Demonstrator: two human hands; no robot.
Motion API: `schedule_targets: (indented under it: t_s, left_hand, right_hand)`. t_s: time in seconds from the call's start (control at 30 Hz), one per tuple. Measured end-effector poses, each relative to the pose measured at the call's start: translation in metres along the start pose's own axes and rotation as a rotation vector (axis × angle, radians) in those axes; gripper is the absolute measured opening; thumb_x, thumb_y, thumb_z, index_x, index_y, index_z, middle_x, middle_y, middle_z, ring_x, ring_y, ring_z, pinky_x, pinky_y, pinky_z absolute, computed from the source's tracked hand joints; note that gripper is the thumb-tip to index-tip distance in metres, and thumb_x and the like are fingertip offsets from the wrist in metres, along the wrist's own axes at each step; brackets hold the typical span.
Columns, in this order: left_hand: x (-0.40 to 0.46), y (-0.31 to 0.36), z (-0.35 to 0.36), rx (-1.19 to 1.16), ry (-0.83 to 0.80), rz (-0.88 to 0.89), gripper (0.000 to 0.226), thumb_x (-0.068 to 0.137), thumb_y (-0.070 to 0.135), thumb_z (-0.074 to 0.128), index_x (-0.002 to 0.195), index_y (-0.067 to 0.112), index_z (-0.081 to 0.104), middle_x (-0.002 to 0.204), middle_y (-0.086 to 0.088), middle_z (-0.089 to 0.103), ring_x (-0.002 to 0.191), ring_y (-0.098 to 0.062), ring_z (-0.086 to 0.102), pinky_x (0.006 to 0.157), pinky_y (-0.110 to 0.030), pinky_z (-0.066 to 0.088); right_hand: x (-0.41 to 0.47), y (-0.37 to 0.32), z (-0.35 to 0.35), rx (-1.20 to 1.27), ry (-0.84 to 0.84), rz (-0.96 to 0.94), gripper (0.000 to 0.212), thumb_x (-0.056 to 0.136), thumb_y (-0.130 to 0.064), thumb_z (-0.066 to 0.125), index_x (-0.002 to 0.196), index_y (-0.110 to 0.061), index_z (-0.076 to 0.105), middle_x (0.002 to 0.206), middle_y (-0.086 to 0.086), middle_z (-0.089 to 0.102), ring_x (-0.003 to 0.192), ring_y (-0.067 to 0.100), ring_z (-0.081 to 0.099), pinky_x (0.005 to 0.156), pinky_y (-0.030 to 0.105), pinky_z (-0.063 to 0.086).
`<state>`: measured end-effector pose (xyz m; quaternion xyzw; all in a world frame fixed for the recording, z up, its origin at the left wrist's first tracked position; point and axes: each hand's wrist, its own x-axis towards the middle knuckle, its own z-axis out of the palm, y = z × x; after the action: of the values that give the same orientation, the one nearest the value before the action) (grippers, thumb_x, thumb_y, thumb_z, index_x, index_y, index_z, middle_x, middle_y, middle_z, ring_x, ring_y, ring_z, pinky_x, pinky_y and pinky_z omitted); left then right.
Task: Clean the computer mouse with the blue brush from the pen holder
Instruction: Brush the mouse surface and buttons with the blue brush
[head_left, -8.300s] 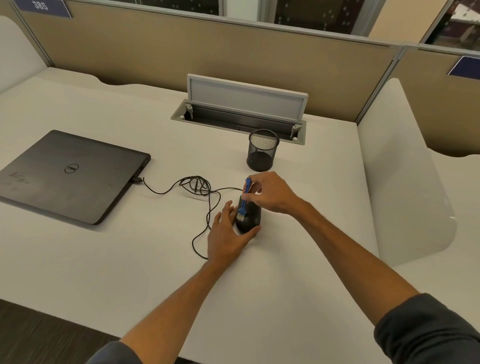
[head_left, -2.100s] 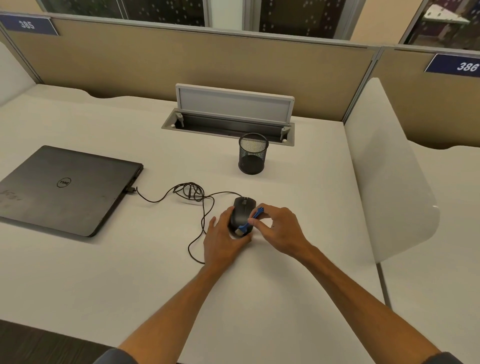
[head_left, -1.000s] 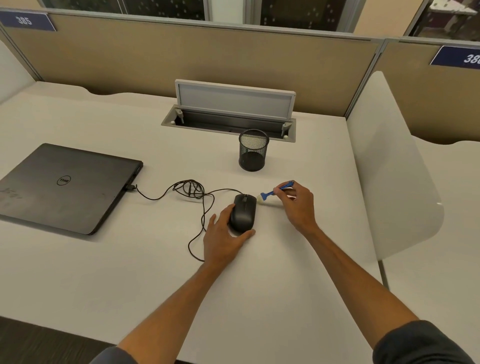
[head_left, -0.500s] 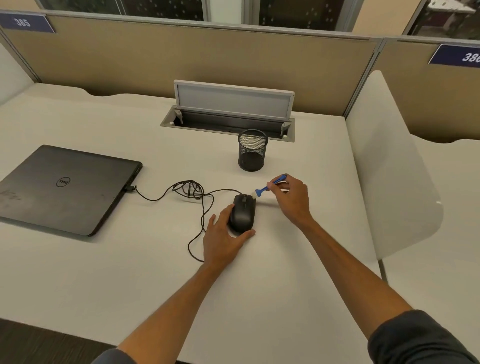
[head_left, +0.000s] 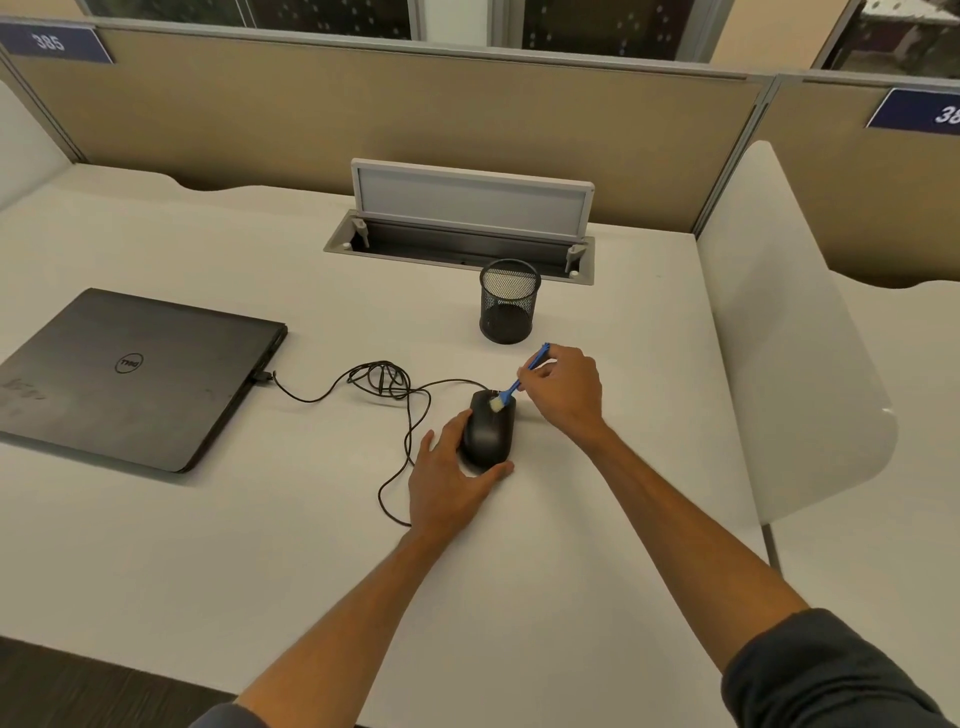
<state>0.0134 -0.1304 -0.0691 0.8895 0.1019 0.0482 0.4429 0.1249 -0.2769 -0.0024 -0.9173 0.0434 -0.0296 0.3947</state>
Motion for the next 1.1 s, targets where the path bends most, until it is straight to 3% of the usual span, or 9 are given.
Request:
schedule_targets:
  t_s: [0.17, 0.27, 0.4, 0.6, 0.73, 0.87, 1.1]
  left_hand:
    - [0.001, 0.001, 0.0, 0.003, -0.008, 0.022, 0.086, 0.066, 0.067, 0.068, 0.138, 0.036, 0.034, 0.137, 0.013, 0.048, 0.134, -0.024, 0.03, 0.111, -0.038, 0.02]
    - [0.0, 0.002, 0.0, -0.009, 0.011, 0.034, 0.086, 0.065, 0.067, 0.068, 0.138, 0.037, 0.034, 0.137, 0.014, 0.048, 0.132, -0.018, 0.03, 0.111, -0.037, 0.02]
    - [0.0, 0.001, 0.0, -0.018, 0.02, 0.042, 0.086, 0.064, 0.069, 0.067, 0.137, 0.039, 0.034, 0.135, 0.017, 0.049, 0.129, -0.012, 0.029, 0.11, -0.03, 0.016]
    - [0.0, 0.001, 0.0, -0.006, 0.018, 0.036, 0.086, 0.064, 0.07, 0.067, 0.137, 0.039, 0.034, 0.135, 0.016, 0.049, 0.13, -0.017, 0.031, 0.109, -0.034, 0.02]
    - [0.0, 0.002, 0.0, -0.009, 0.029, 0.053, 0.084, 0.064, 0.07, 0.066, 0.136, 0.038, 0.035, 0.131, 0.015, 0.052, 0.124, -0.009, 0.033, 0.109, -0.035, 0.021]
    - [0.0, 0.002, -0.001, -0.011, 0.011, 0.036, 0.085, 0.064, 0.07, 0.066, 0.136, 0.039, 0.034, 0.132, 0.016, 0.052, 0.129, -0.016, 0.035, 0.111, -0.035, 0.021]
    - [0.0, 0.003, -0.002, -0.004, -0.016, 0.02, 0.086, 0.065, 0.069, 0.067, 0.137, 0.038, 0.033, 0.135, 0.013, 0.05, 0.132, -0.023, 0.033, 0.11, -0.042, 0.023]
  right_hand:
    - [0.004, -0.008, 0.007, -0.08, 0.064, 0.046, 0.033, 0.084, -0.033, 0.067, 0.108, -0.01, 0.062, 0.098, 0.008, 0.072, 0.087, 0.026, 0.067, 0.077, 0.035, 0.053]
    - [0.001, -0.01, 0.005, -0.04, 0.095, 0.013, 0.024, 0.082, -0.035, 0.068, 0.095, -0.015, 0.062, 0.092, 0.005, 0.073, 0.083, 0.025, 0.067, 0.077, 0.04, 0.057]
    - [-0.003, -0.01, 0.001, -0.053, -0.027, -0.052, 0.02, 0.074, -0.036, 0.07, 0.077, -0.021, 0.057, 0.079, 0.001, 0.069, 0.074, 0.022, 0.065, 0.071, 0.04, 0.057]
    - [0.001, -0.013, 0.0, -0.157, 0.049, -0.066, 0.039, 0.084, -0.038, 0.066, 0.111, -0.012, 0.062, 0.103, 0.007, 0.071, 0.09, 0.024, 0.065, 0.076, 0.032, 0.051]
    - [-0.002, -0.018, 0.002, -0.144, -0.015, -0.216, 0.037, 0.083, -0.039, 0.065, 0.108, -0.012, 0.063, 0.098, 0.006, 0.072, 0.085, 0.023, 0.065, 0.076, 0.032, 0.051]
    - [-0.003, -0.013, -0.008, -0.257, -0.123, -0.359, 0.042, 0.085, -0.039, 0.062, 0.116, -0.011, 0.061, 0.099, 0.008, 0.072, 0.086, 0.024, 0.064, 0.08, 0.038, 0.053]
    - [-0.001, -0.018, -0.021, -0.289, -0.164, -0.529, 0.028, 0.089, -0.037, 0.06, 0.109, -0.017, 0.063, 0.097, 0.007, 0.072, 0.081, 0.023, 0.064, 0.077, 0.035, 0.054]
